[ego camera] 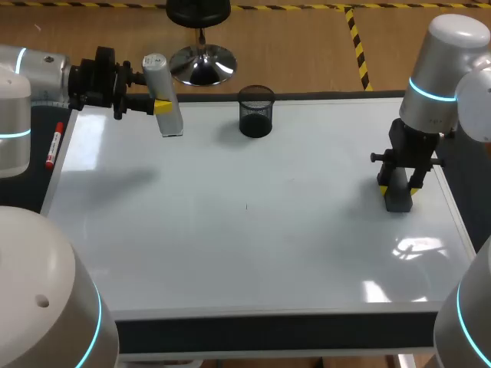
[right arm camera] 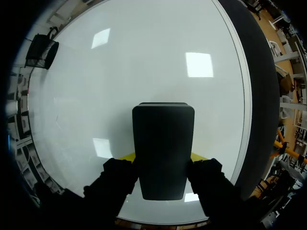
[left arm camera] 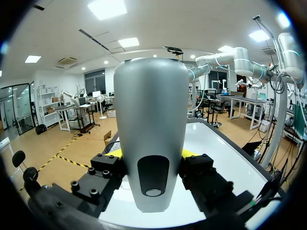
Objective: Pick up the inspection probe, press it on each red-marked spot on the whiteboard one by one, put down the probe, pick up the eraser, and wipe off all the red marks.
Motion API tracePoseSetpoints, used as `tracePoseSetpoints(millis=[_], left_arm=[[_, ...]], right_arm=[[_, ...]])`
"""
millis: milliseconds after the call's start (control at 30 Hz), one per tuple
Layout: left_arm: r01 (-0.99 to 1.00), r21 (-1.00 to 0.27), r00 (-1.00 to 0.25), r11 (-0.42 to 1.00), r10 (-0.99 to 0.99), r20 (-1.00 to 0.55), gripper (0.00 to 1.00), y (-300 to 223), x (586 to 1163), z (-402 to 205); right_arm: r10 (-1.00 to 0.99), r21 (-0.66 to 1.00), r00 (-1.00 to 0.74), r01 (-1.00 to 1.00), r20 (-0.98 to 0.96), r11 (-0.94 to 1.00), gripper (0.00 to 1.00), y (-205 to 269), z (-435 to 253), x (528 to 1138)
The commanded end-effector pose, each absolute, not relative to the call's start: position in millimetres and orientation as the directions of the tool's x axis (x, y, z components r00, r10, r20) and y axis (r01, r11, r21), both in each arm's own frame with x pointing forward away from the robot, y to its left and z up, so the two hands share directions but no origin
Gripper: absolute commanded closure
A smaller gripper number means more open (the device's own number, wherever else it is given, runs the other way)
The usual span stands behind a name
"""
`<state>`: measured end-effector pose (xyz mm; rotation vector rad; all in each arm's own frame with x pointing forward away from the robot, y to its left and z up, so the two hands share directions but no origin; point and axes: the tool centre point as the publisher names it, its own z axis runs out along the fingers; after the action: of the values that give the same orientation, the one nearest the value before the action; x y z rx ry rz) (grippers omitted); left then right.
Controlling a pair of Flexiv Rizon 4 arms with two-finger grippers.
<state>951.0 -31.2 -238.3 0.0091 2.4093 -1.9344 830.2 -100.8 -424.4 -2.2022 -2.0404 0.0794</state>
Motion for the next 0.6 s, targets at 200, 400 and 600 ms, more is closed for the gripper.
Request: tracePoseSetpoints(millis=[200,400,600], left_arm=[[0.038,-0.976,-0.999,0.215,-0.024,-0.044,1.00,-31,952,-238],[0.038,-0.976,-0.999,0.215,-0.024,-0.044,1.00,-31,952,-238],[0.038,-0.976,-0.999,0.215,-0.024,-0.044,1.00,-31,952,-238]], right_arm=[[0.996,-0.145,0.091,0.986,0.026,-0.086,0.00,-94,-426,832],[0.994,-0.145,0.110,0.983,-0.011,-0.110,0.00,-93,-414,831],[0.992,-0.132,0.119,0.984,-0.038,-0.123,0.00,-92,-399,829]])
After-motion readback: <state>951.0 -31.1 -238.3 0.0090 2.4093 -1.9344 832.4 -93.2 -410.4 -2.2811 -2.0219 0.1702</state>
